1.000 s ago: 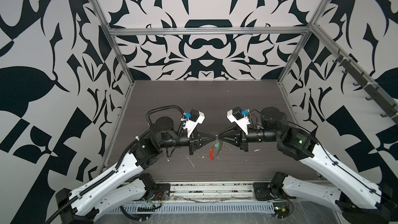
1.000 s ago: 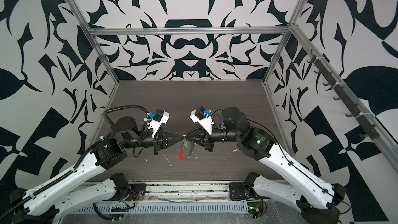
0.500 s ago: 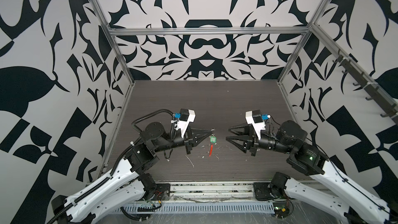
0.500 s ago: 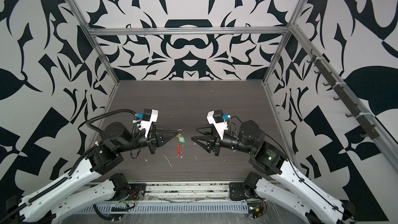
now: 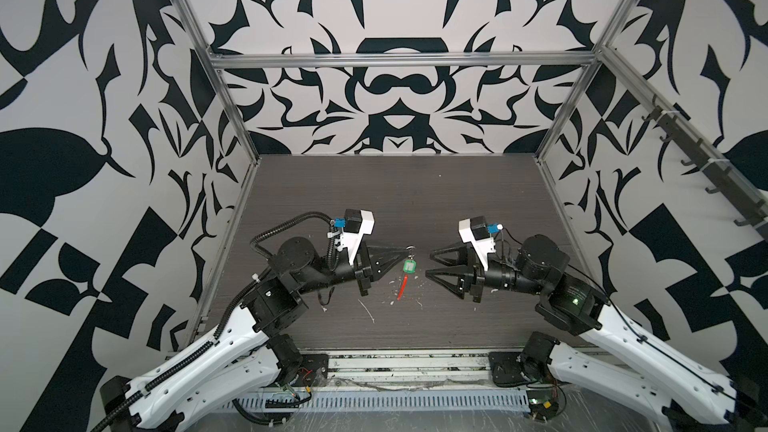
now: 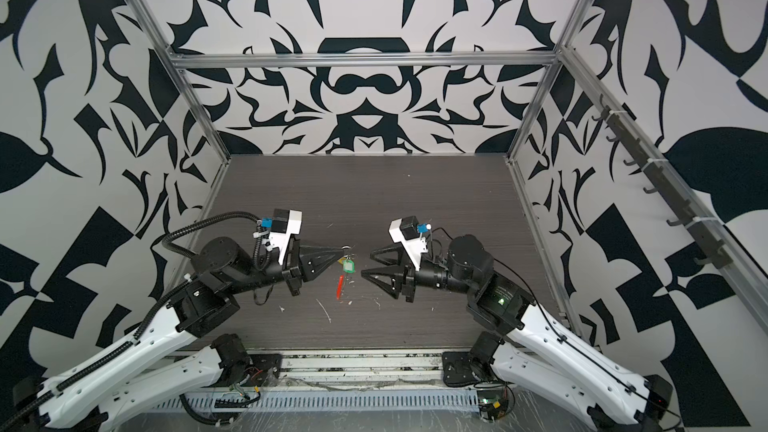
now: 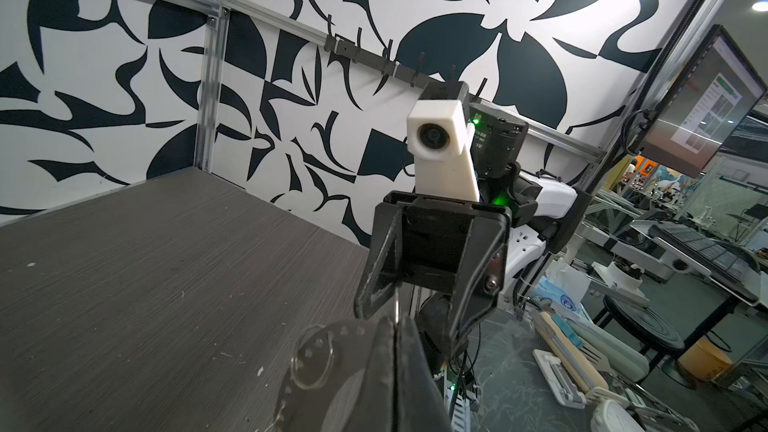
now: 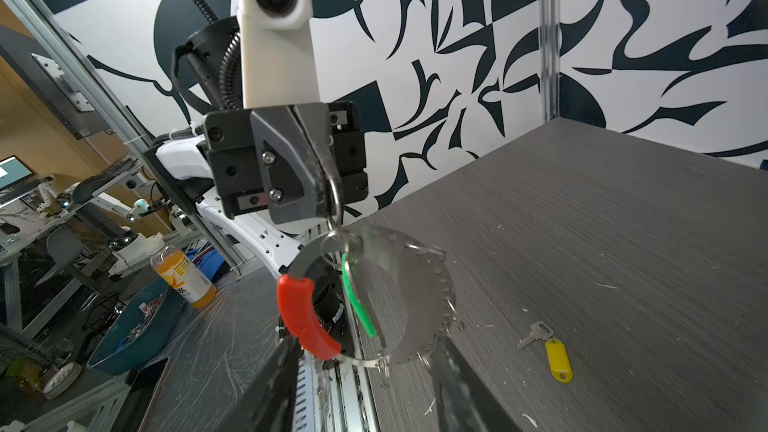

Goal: Remove the keys from the keyring

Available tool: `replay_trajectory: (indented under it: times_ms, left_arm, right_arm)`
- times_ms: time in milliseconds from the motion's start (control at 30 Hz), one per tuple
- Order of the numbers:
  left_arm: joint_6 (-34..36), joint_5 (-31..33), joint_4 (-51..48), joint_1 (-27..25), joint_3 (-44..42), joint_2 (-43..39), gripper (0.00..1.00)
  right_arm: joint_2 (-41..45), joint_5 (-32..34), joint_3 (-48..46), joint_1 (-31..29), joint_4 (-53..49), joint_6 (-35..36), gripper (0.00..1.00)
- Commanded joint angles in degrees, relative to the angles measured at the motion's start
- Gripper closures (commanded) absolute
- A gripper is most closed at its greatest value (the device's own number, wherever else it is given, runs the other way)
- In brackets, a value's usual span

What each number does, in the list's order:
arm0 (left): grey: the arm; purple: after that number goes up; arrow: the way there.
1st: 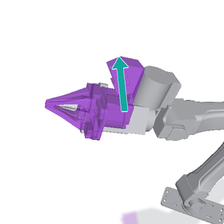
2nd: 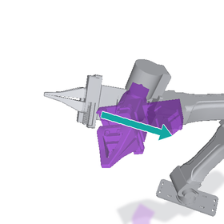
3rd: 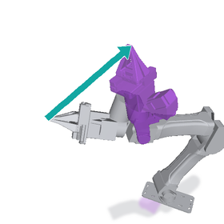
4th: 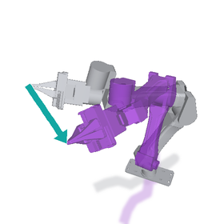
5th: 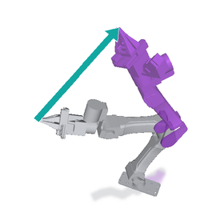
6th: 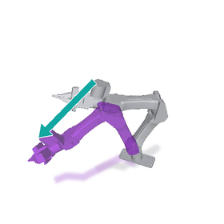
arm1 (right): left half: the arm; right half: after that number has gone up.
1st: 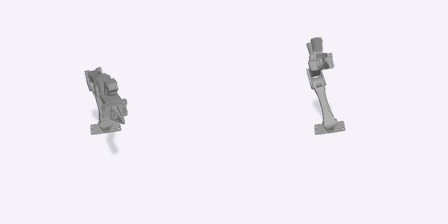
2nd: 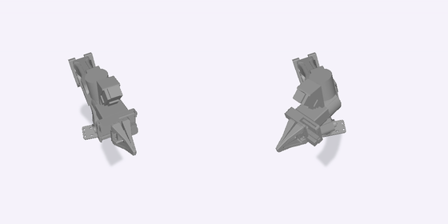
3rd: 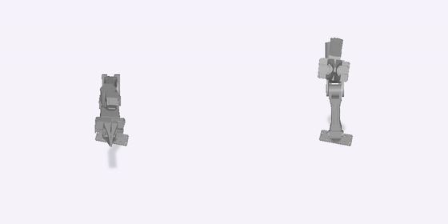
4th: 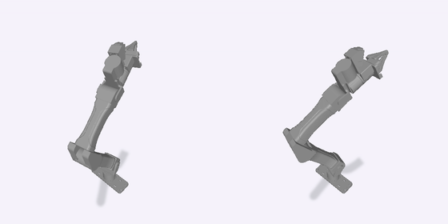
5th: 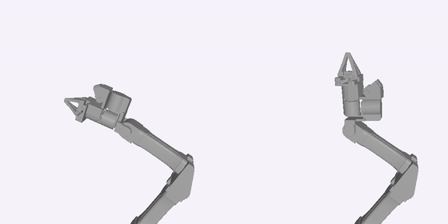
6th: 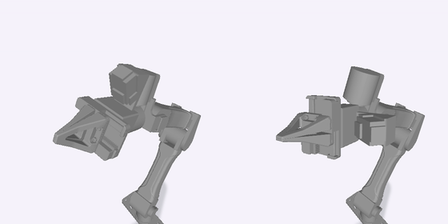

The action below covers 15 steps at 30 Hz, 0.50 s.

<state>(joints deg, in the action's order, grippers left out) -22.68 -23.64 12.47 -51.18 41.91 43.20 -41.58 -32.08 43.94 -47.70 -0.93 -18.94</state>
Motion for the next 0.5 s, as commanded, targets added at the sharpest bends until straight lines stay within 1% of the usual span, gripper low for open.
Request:
replay_trajectory:
  times_ms: [0, 133, 333, 400, 467]
  left_arm:
    - [0.2, 0.8, 5.0, -0.2, -2.3, -0.6, 1.0]
    - [0.4, -0.7, 6.5, -0.2, -2.9, -0.8, 1.0]
    - [-0.1, -2.7, 7.7, -0.2, -3.2, -0.2, 1.0]
    - [-0.3, -3.7, 8.5, -0.2, -3.4, -0.3, 1.0]
    - [-0.4, -4.3, 9.0, -0.2, -3.5, -0.5, 1.0]
  right_arm:
    - [0.8, -1.8, 0.1, -0.1, 4.0, -0.1, 0.46]
    - [1.0, -1.0, -0.3, 0.0, 6.6, -1.4, 0.48]
    - [-0.6, -1.8, -0.4, -0.2, 14.4, -6.3, 0.5]
    - [-1.3, -2.3, 0.0, -0.3, 15.4, -6.7, 0.54]
    - [-1.7, -2.4, 0.3, -0.4, 15.6, -6.7, 0.56]
